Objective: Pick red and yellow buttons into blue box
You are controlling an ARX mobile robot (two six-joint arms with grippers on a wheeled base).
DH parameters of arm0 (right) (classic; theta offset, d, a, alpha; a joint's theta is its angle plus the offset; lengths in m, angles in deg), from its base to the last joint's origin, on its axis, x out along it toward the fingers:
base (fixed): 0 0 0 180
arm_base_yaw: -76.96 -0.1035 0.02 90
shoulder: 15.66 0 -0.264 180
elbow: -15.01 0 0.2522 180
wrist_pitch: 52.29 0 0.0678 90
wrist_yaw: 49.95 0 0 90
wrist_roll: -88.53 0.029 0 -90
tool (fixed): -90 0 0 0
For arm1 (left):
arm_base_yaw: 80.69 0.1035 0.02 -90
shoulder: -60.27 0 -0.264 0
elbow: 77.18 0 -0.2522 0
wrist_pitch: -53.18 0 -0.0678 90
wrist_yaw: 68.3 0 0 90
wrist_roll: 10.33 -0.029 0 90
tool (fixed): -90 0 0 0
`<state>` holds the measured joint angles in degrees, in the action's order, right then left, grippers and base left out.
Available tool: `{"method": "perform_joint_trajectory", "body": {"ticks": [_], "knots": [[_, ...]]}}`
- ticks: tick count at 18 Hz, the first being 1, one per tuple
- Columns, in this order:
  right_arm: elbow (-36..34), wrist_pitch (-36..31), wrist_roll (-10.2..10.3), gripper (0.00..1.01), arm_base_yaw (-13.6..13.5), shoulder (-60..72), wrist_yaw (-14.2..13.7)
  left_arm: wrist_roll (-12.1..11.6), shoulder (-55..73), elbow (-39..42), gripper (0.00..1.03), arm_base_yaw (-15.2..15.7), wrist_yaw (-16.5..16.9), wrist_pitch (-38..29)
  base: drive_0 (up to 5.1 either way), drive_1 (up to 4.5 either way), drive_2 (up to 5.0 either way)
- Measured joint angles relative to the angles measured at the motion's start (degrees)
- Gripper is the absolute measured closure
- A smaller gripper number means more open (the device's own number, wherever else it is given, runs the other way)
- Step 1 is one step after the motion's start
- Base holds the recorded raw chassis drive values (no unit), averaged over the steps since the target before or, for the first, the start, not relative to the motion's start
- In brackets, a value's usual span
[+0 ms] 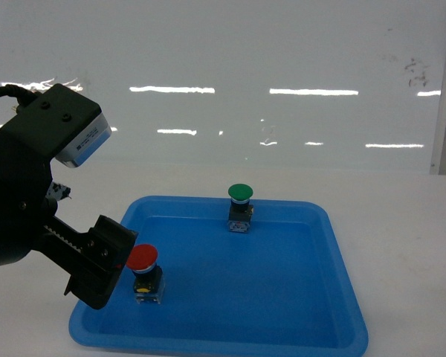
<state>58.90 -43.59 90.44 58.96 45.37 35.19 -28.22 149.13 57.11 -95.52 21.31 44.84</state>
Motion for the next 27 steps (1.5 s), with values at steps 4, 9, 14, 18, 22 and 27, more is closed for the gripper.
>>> {"method": "perform_joint_trajectory", "body": {"ticks": [4,9,14,18,22,27], "knots": [[0.0,0.0,0.0,0.75,0.0,0.0,0.0,1.1,1.4,-1.0,0.05,-1.1,1.1,0.2,0.0,0.00,0.0],[0.0,0.0,0.0,0.75,0.0,0.0,0.0,4.8,14.3,-7.9,0.05,-2.2,0.0,-3.3,0.0,0.00,0.0],[0.0,0.0,0.0,0.75,0.0,0.0,0.0,5.6,17.0,-8.3,0.05,-2.2,-0.8,-4.0,0.0,0.00,0.0],[0.0,0.0,0.0,0.75,0.0,0.0,0.0,6.1,19.0,-8.5,0.05,-2.7,-1.3,-4.9,0.0,0.00,0.0],[0.0,0.0,0.0,0.75,0.0,0.0,0.0,7.0,20.2,-8.5,0.05,-3.3,-1.6,-5.7,0.0,0.00,0.0],[0.0,0.0,0.0,0.75,0.0,0.0,0.0,7.5,24.9,-8.8,0.05,-2.1,-3.1,-8.0,0.0,0.00,0.0]]}}
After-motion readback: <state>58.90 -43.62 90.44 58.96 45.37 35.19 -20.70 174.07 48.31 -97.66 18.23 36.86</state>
